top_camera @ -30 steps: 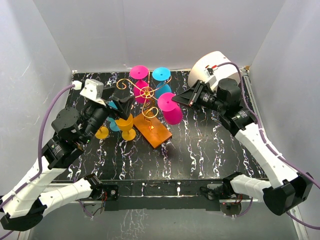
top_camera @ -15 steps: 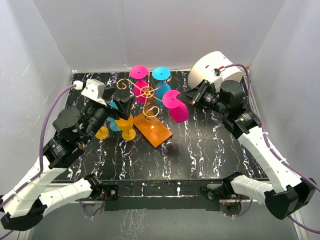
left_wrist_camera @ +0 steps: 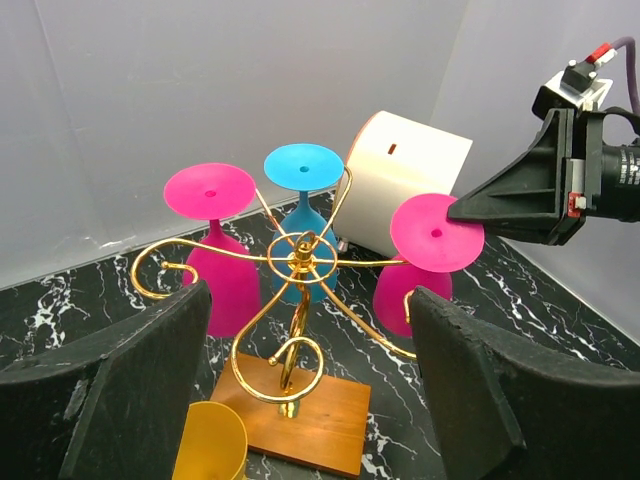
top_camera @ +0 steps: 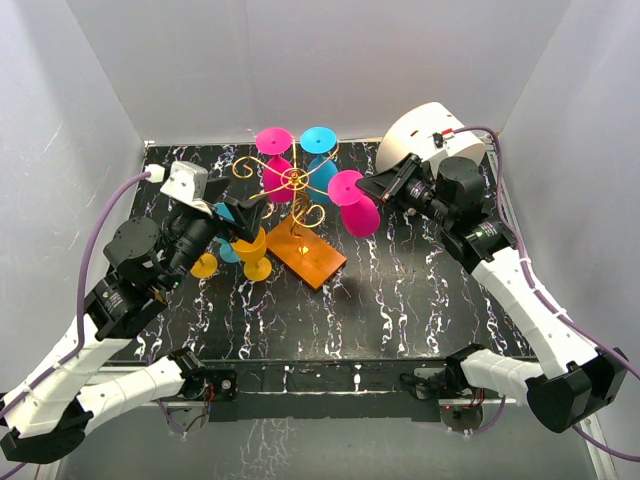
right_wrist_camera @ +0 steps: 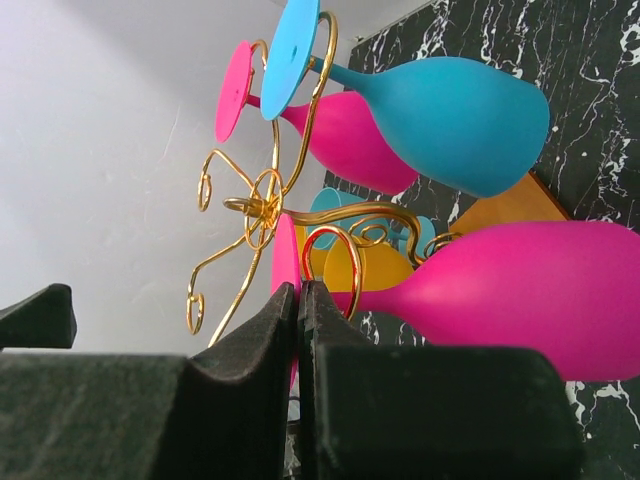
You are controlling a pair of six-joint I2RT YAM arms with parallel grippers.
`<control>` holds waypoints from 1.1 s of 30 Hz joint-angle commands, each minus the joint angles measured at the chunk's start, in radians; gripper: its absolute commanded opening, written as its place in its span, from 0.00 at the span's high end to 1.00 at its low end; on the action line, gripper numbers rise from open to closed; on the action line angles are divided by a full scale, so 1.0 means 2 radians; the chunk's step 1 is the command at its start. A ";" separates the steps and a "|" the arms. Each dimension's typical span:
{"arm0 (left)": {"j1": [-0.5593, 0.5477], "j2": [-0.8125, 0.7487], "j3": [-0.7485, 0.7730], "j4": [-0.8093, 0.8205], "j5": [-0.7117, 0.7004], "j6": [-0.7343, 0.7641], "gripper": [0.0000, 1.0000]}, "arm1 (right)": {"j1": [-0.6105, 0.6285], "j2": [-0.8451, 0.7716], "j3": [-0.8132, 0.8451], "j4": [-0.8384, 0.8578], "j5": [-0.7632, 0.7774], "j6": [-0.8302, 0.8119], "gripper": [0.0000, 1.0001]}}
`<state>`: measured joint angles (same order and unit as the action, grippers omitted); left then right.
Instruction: Place the wine glass upside down on the wine glass rack
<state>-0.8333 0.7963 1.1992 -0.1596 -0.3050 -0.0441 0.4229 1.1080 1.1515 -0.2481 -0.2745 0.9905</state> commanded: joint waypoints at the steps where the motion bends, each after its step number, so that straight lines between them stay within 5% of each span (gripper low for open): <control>1: 0.000 -0.006 -0.002 0.000 -0.007 0.002 0.21 | 0.000 0.004 0.023 0.044 0.018 0.004 1.00; 25: -0.001 -0.024 -0.026 -0.047 -0.026 -0.032 0.21 | 0.000 0.026 0.024 0.069 0.017 0.021 1.00; 33: 0.000 -0.037 -0.086 -0.091 -0.046 -0.092 0.23 | 0.000 0.037 0.038 0.054 0.022 0.001 0.88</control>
<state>-0.8333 0.7357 1.0756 -0.2821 -0.3584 -0.1543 0.4232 1.1759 1.1591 -0.1757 -0.2344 1.0256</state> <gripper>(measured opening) 0.777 0.094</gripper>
